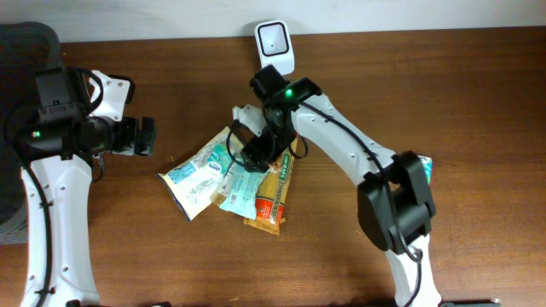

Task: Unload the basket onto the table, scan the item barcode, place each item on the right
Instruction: 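Reach the right gripper to the pile and grasp the green tissue pack, then lift the green tissue pack and hold it under the scanner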

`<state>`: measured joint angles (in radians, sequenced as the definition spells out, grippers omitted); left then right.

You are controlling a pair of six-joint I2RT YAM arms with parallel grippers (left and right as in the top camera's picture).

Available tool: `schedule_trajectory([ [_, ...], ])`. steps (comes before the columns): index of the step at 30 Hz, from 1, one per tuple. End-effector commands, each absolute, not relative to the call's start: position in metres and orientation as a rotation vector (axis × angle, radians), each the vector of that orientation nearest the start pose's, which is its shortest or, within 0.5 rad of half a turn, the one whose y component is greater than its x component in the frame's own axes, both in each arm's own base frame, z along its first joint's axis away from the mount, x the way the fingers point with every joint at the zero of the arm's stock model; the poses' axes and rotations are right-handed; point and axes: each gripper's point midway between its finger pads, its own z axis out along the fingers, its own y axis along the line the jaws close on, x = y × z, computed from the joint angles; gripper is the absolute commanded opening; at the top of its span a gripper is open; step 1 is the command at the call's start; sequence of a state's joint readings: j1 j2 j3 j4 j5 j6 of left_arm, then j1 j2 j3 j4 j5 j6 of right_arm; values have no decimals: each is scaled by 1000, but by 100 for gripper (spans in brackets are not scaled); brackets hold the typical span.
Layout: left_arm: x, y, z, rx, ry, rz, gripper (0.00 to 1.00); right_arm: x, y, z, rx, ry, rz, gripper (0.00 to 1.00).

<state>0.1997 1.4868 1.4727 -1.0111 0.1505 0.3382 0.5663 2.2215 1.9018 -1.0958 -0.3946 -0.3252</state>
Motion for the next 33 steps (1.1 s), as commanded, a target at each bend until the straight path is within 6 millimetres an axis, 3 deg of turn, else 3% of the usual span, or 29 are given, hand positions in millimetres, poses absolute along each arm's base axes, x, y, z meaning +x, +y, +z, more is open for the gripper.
schedule_trajectory([
  [1, 369, 48, 231, 250, 2546, 5, 99, 348, 322, 56, -1372, 2662, 783, 82],
  [6, 369, 48, 231, 250, 2546, 5, 99, 332, 329, 30, -1339, 2753, 948, 63],
  [7, 369, 48, 231, 250, 2546, 5, 99, 325, 330, 26, -1335, 2777, 994, 56],
  [8, 369, 48, 231, 250, 2546, 5, 99, 322, 328, 23, -1334, 2798, 999, 39],
  [9, 369, 48, 231, 250, 2546, 5, 99, 321, 327, 23, -1333, 2804, 999, 30],
  [13, 369, 48, 231, 250, 2547, 5, 99, 328, 320, 28, -1287, 2815, 1025, 6],
  [17, 369, 48, 231, 250, 2546, 5, 99, 334, 324, 81, -1216, 2763, 1177, 4],
  [18, 369, 48, 231, 250, 2547, 5, 99, 344, 322, 117, -1158, 2734, 1164, 4],
  [19, 369, 48, 231, 250, 2546, 5, 99, 352, 319, 140, -1084, 2732, 1128, 4],
  [20, 369, 48, 231, 250, 2546, 5, 99, 368, 305, 163, -931, 2765, 1004, 4],
  [22, 369, 48, 231, 250, 2546, 5, 99, 395, 226, 176, -301, 2959, 397, 4],
  [23, 369, 48, 231, 250, 2546, 5, 99, 393, 201, 177, -56, 3001, 251, 4],
  [26, 369, 48, 231, 250, 2546, 5, 99, 394, 193, 142, 114, 3051, 219, 4],
  [29, 369, 48, 231, 250, 2546, 5, 99, 386, 188, 83, 175, 3120, 274, 4],
  [32, 369, 48, 231, 250, 2546, 5, 99, 376, 183, 50, 121, 3150, 258, 4],
  [33, 369, 48, 231, 250, 2546, 5, 99, 373, 181, 48, 54, 3162, 252, 11],
])
